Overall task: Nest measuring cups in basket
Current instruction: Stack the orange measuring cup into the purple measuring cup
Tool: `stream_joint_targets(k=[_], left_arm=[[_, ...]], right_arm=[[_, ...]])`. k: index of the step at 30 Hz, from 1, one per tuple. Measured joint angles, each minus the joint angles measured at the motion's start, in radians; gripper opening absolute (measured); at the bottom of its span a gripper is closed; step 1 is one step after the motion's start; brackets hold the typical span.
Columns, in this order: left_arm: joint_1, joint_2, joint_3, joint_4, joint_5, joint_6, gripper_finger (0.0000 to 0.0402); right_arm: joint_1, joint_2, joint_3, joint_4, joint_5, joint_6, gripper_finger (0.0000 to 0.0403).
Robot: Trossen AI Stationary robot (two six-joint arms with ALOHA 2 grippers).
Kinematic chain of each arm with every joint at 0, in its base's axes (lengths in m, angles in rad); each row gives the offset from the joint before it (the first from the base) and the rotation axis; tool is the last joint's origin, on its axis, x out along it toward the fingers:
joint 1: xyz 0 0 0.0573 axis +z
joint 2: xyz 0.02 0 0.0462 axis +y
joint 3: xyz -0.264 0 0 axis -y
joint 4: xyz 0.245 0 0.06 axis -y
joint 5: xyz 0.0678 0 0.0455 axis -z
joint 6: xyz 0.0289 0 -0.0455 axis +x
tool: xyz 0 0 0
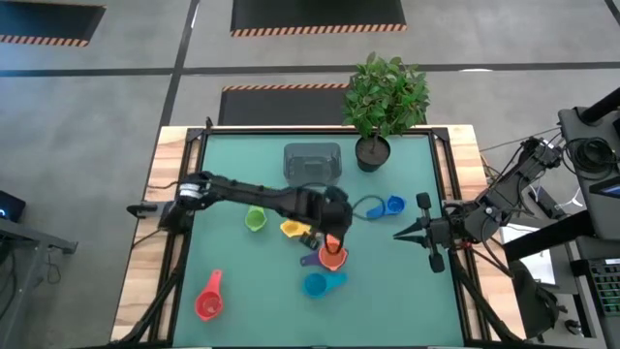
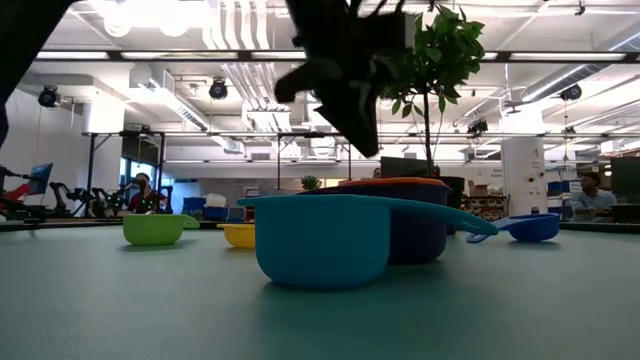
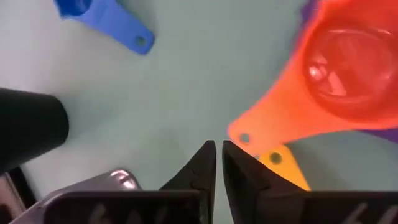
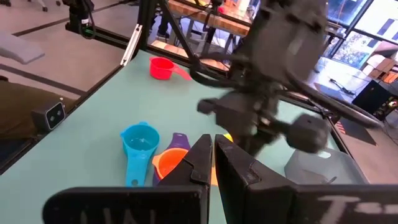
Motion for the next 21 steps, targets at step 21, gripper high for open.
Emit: stream_joint_targets(k=[21], left_arm=[[0.093, 0.087, -0.019, 0.16, 0.296, 0.069, 0.0]], right_arm=[[0.0, 0.001, -0.009, -0.002, 0.001, 0.02, 0.0009]])
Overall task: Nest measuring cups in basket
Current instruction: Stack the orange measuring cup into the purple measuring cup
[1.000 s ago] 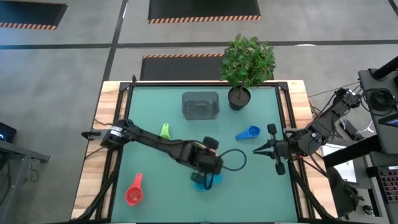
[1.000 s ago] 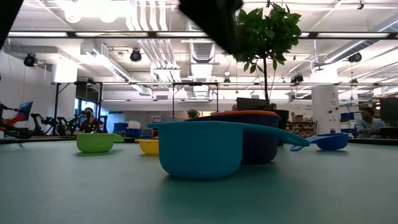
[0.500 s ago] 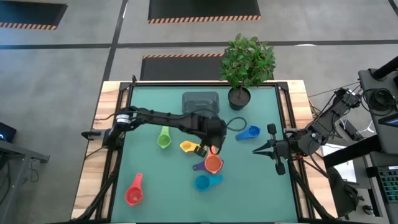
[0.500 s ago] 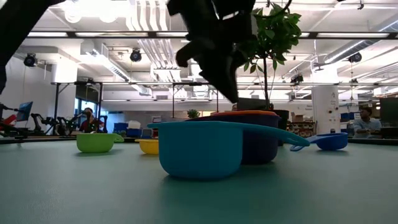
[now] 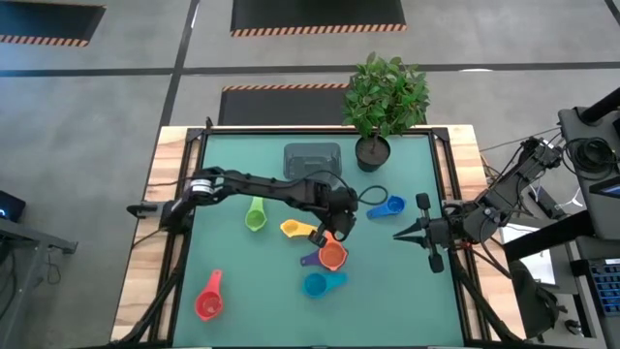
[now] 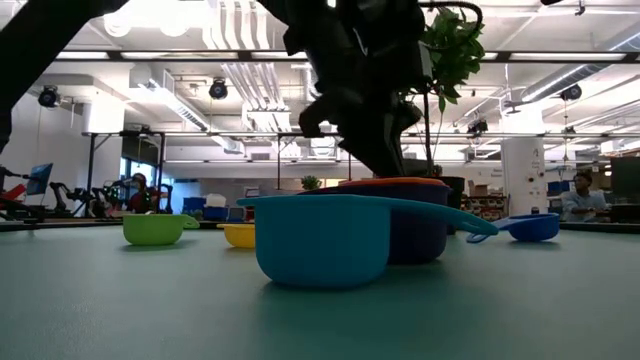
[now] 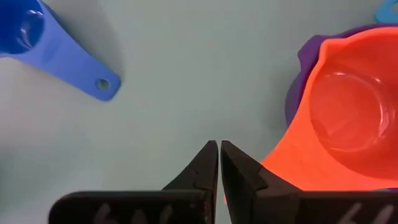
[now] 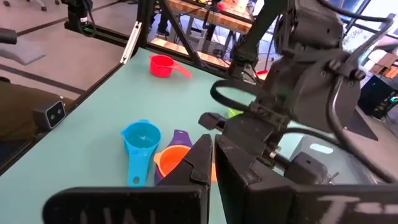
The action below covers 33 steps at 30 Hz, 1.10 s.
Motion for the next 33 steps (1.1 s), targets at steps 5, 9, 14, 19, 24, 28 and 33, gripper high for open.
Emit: stream_joint_targets(k=[5, 9, 14, 19, 24, 28, 33], left_arm=[[0.001, 0.022, 0.0, -0.002, 0.0, -0.001, 0.0], [0.001, 0.023, 0.0, -0.009, -0.001, -0.009, 0.0], [0.001, 0.023, 0.005, -0.033, -0.001, -0.027, 0.0], [0.001, 0.024, 0.006, -0.05, -0.001, -0.031, 0.0], [0.0, 0.024, 0.006, -0.074, -0.001, -0.036, 0.0], [-0.002, 0.022, 0.013, -0.114, -0.002, -0.081, 0.0], [-0.005, 0.019, 0.029, -0.19, -0.002, -0.125, 0.0]], right_arm=[[0.0, 0.0, 0.0, 0.0, 0.0, 0.0, 0.0009], [0.0, 0.0, -0.002, 0.0, 0.0, 0.0, 0.0009], [0.0, 0.0, -0.002, -0.001, 0.0, 0.0, 0.0009], [0.0, 0.0, -0.002, 0.0, 0.0, 0.0, 0.0009], [0.0, 0.0, -0.002, 0.0, 0.0, 0.0, 0.0009], [0.0, 0.0, -0.002, -0.001, 0.0, 0.0, 0.0009], [0.0, 0.0, -0.002, 0.0, 0.0, 0.0, 0.0009]])
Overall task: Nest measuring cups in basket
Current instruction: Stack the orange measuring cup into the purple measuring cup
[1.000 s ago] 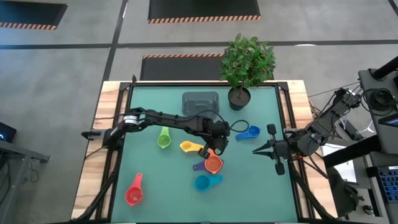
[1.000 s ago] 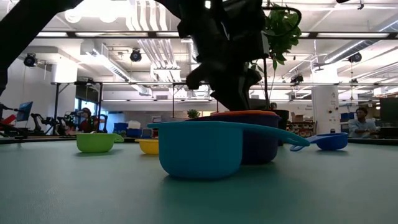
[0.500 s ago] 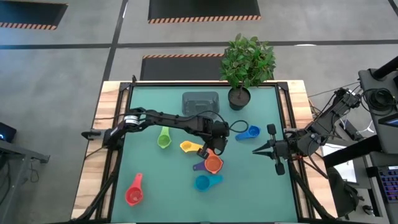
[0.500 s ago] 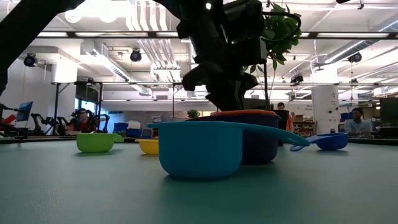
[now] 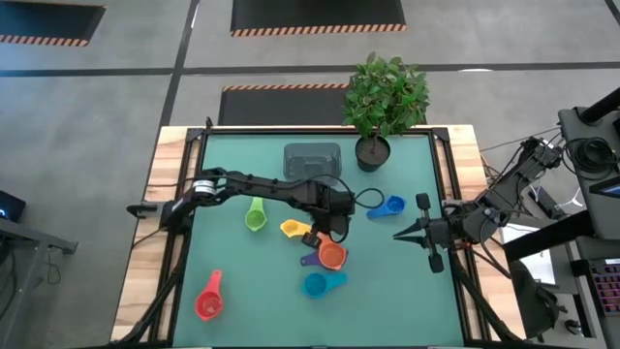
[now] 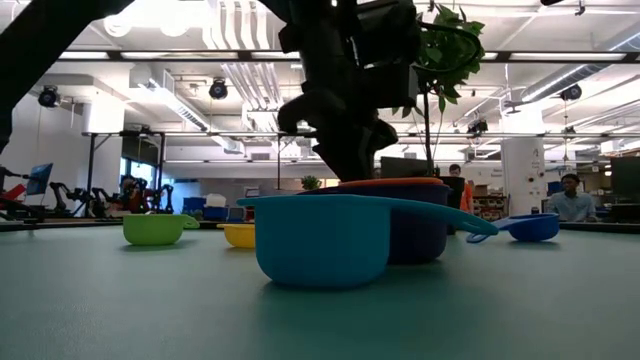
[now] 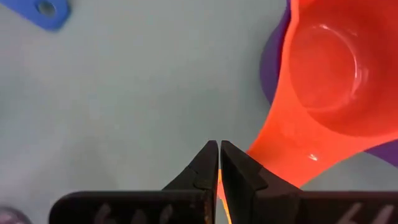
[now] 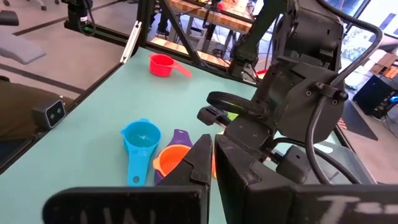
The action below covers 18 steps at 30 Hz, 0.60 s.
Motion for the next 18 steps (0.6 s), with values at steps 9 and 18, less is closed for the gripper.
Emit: stream_joint_targets(k=[9, 18], left_arm=[[-0.019, -0.006, 0.013, -0.072, 0.0, -0.032, 0.0], [-0.038, -0.016, 0.013, -0.149, 0.0, -0.113, 0.0]], right_arm=[[0.0, 0.0, 0.0, 0.0, 0.0, 0.0, 0.0009], [0.0, 0.0, 0.0, 0.0, 0.0, 0.0, 0.0009]])
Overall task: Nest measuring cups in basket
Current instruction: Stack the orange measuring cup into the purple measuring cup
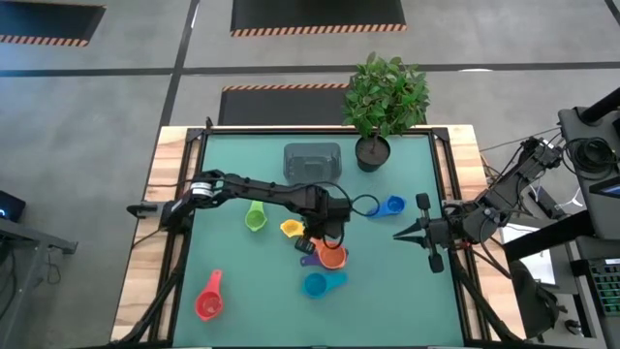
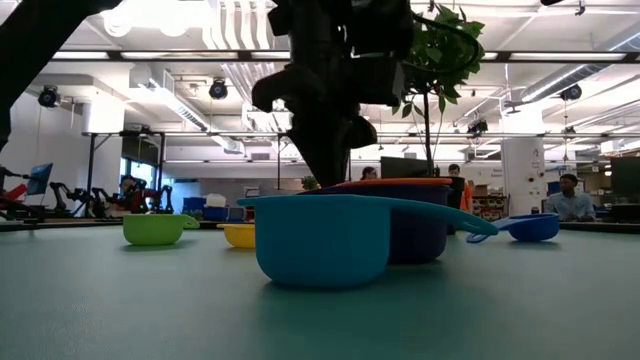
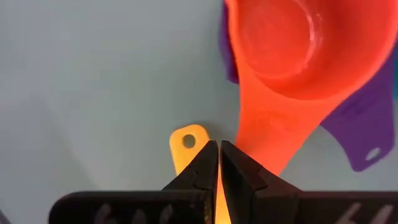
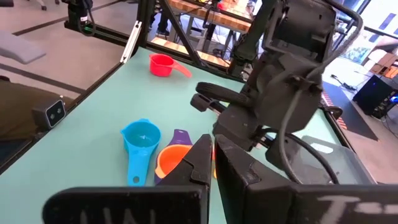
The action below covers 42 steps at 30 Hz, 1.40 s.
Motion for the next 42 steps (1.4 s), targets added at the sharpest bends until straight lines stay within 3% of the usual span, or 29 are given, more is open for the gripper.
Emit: stream_joint_targets(k=[16, 27, 42], left_arm=[[-0.076, -0.002, 0.066, -0.105, -0.001, -0.152, 0.0], [-0.084, -0.008, 0.033, -0.125, -0.205, -0.179, 0.0], [-0.107, -0.008, -0.019, -0.076, -0.216, -0.215, 0.0]], right_arm=[[0.0, 0.0, 0.0, 0.0, 0.0, 0.0, 0.0009], [0.0, 0.0, 0.0, 0.0, 0.0, -0.002, 0.0009], [0.0, 0.0, -0.001, 0.0, 0.0, -0.008, 0.0009]])
